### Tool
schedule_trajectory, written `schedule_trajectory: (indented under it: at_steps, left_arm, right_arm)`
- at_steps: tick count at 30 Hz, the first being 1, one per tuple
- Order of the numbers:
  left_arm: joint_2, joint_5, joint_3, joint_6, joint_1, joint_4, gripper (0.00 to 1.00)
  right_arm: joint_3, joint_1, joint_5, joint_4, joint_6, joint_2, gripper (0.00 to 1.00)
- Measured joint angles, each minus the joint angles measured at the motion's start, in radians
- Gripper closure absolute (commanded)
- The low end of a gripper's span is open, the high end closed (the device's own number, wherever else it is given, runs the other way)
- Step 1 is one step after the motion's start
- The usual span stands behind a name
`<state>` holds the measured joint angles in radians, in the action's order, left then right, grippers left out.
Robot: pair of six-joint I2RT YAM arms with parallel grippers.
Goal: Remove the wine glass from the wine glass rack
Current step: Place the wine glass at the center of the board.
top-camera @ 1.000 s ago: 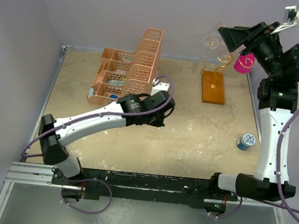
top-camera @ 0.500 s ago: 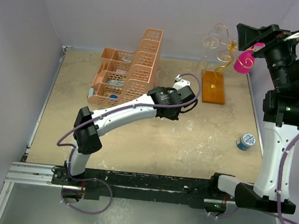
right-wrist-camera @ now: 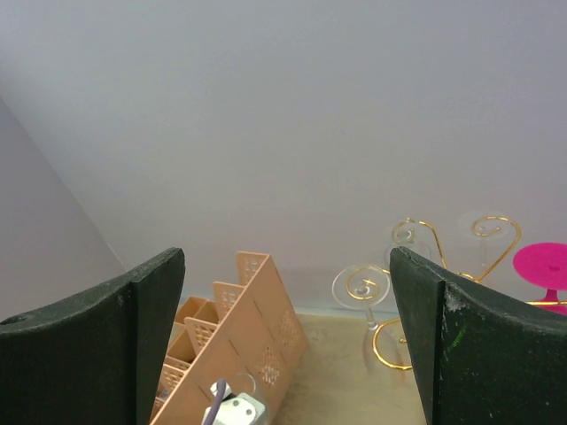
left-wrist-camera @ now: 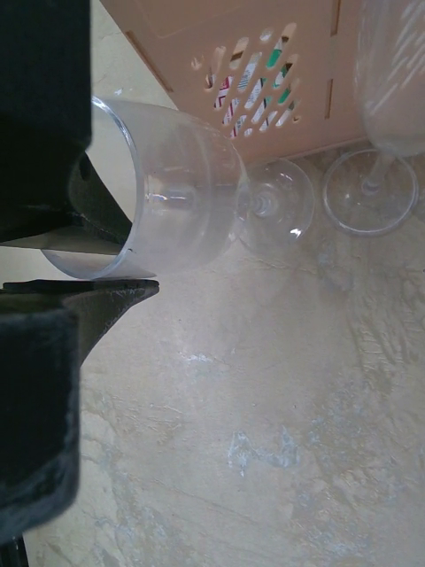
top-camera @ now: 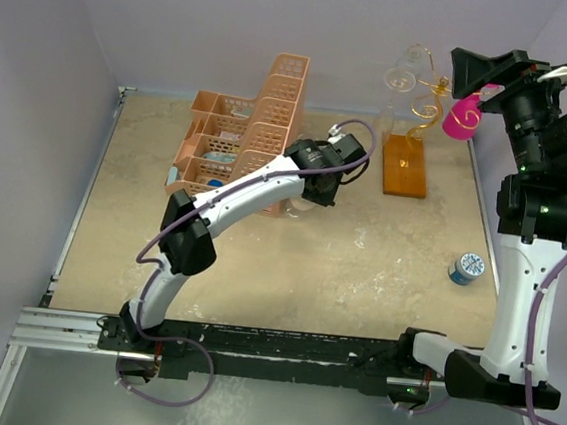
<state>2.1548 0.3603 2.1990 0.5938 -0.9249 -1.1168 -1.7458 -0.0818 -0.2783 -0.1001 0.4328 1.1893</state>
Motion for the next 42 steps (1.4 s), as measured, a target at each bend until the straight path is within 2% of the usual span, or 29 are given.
schedule_trajectory:
  at_steps: [11, 18, 22, 34, 42]
  left_arm:
    - [0.033, -0.053, 0.018, -0.016, 0.047, -0.002, 0.99]
    - [0.033, -0.071, 0.018, -0.03, 0.063, 0.008, 0.72]
    - [0.033, -0.077, 0.018, -0.041, 0.067, 0.011, 0.62]
    - [0.026, -0.077, 0.023, -0.057, 0.068, 0.009, 0.51]
    - [0.006, -0.077, 0.105, -0.066, 0.068, -0.007, 0.48]
  right_arm:
    - [0.005, 0.0, 0.0, 0.0, 0.001, 0.002, 0.01]
    - [0.006, 0.0, -0.001, 0.0, 0.003, 0.001, 0.02]
    - [0.007, 0.0, -0.003, 0.0, 0.008, 0.001, 0.02]
    - [0.007, 0.0, -0.009, 0.0, 0.021, -0.023, 0.02]
    - [0.007, 0.0, -0.026, -0.001, 0.028, -0.027, 0.02]
